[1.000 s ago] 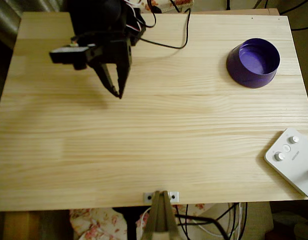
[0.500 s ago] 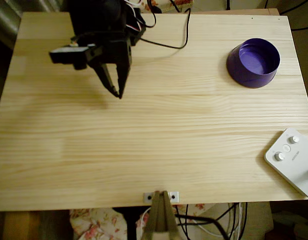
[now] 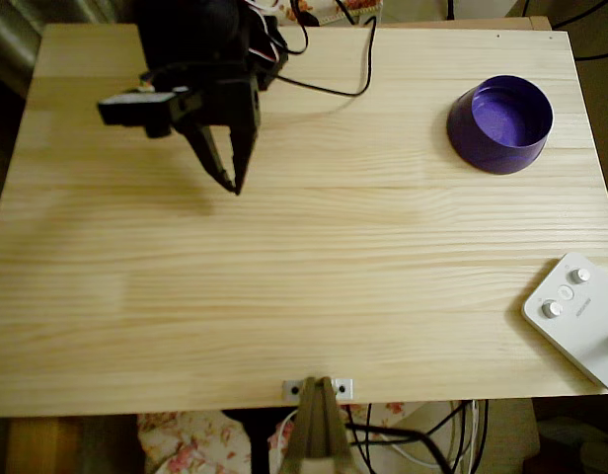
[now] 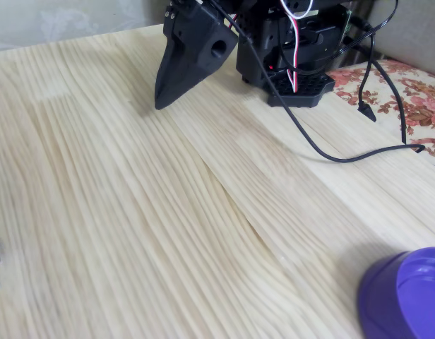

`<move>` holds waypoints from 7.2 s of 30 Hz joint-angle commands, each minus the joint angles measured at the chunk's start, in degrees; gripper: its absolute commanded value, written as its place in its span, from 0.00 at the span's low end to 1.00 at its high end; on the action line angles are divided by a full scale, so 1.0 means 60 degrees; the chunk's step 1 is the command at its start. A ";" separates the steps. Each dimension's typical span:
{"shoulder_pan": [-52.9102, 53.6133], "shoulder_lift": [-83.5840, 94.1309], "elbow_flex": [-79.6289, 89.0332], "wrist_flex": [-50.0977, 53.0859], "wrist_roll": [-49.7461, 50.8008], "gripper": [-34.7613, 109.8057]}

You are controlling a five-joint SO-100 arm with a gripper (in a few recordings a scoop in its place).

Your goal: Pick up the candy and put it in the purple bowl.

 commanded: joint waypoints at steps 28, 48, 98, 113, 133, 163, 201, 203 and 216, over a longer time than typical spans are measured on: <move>-0.1758 0.0132 -0.0234 -0.0059 -0.2051 0.23; -0.0967 0.0132 -0.0234 -0.0059 -0.1187 0.23; 0.0088 0.0146 -0.0234 -0.0029 -0.0073 0.23; 0.0894 0.0146 -0.1919 0.0205 -0.2051 0.23; -0.4336 -0.6021 -1.1543 0.6313 0.1626 0.23; -1.0518 -1.3154 -0.9683 0.0659 0.2725 0.27; -1.0371 -1.3257 -0.8877 0.0132 0.2637 0.39; -1.0327 -1.3345 -0.9141 -0.0059 0.2593 0.39; -1.0854 -1.4121 -0.9683 -0.0322 0.3325 0.39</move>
